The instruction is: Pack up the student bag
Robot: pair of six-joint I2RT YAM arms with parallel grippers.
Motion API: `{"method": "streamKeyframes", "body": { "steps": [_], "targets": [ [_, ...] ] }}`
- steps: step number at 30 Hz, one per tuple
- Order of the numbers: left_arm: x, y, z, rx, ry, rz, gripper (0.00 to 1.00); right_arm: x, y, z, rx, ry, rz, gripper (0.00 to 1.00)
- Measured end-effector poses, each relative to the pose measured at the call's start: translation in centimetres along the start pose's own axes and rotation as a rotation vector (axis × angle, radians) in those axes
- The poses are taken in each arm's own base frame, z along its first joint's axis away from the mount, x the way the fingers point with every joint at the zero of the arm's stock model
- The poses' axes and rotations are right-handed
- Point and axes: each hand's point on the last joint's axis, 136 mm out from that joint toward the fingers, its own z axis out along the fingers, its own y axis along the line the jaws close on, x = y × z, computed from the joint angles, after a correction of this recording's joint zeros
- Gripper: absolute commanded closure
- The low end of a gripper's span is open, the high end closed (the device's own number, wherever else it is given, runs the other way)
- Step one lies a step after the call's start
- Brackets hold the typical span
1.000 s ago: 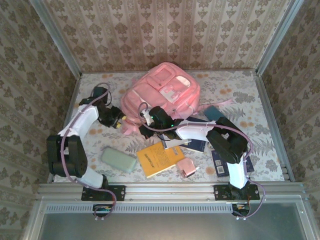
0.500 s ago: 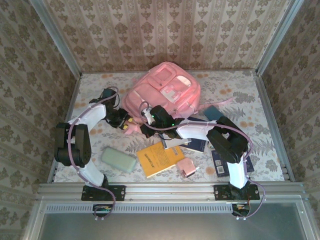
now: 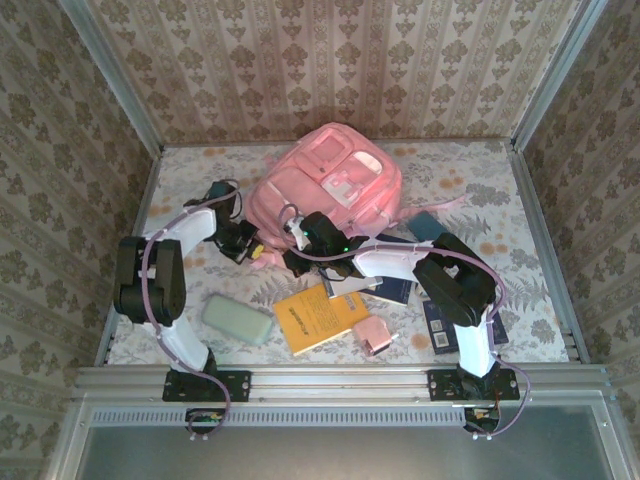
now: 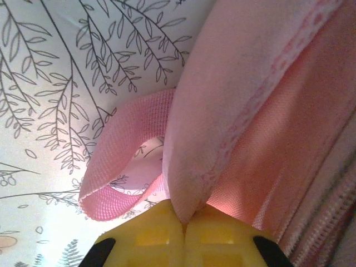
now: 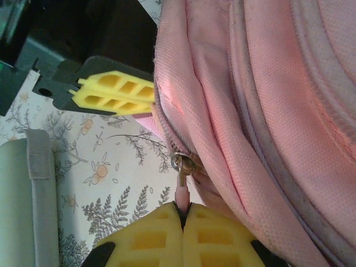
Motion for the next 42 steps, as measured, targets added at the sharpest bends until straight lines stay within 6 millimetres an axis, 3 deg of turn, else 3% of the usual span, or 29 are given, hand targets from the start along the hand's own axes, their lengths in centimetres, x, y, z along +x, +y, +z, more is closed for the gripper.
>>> {"method": "streamKeyframes", "body": {
  "steps": [8,20,27,33,38,42],
  "targets": [
    [-0.2,0.2,0.2,-0.016,-0.006,-0.028,1.0,1.1,-0.5,0.0,0.039,0.019,-0.008,1.0],
    [-0.2,0.3,0.1,-0.02,-0.009,-0.054,1.0,0.2,-0.1,-1.8,0.058,-0.014,-0.018,1.0],
    [0.5,-0.2,-0.4,-0.009,-0.03,-0.02,1.0,0.6,-0.1,-1.9,0.051,0.007,-0.018,1.0],
    [1.1,-0.6,-0.7,0.002,-0.048,-0.002,1.0,-0.2,-0.1,-1.8,0.002,-0.028,0.044,0.85],
    [1.5,-0.9,-0.9,0.016,-0.052,-0.001,1.0,0.3,-0.5,-0.9,-0.043,-0.042,0.112,0.74],
    [1.8,-1.2,-1.0,0.023,-0.055,0.007,1.0,1.1,-0.7,0.0,-0.059,-0.034,0.142,0.72]
  ]
}}
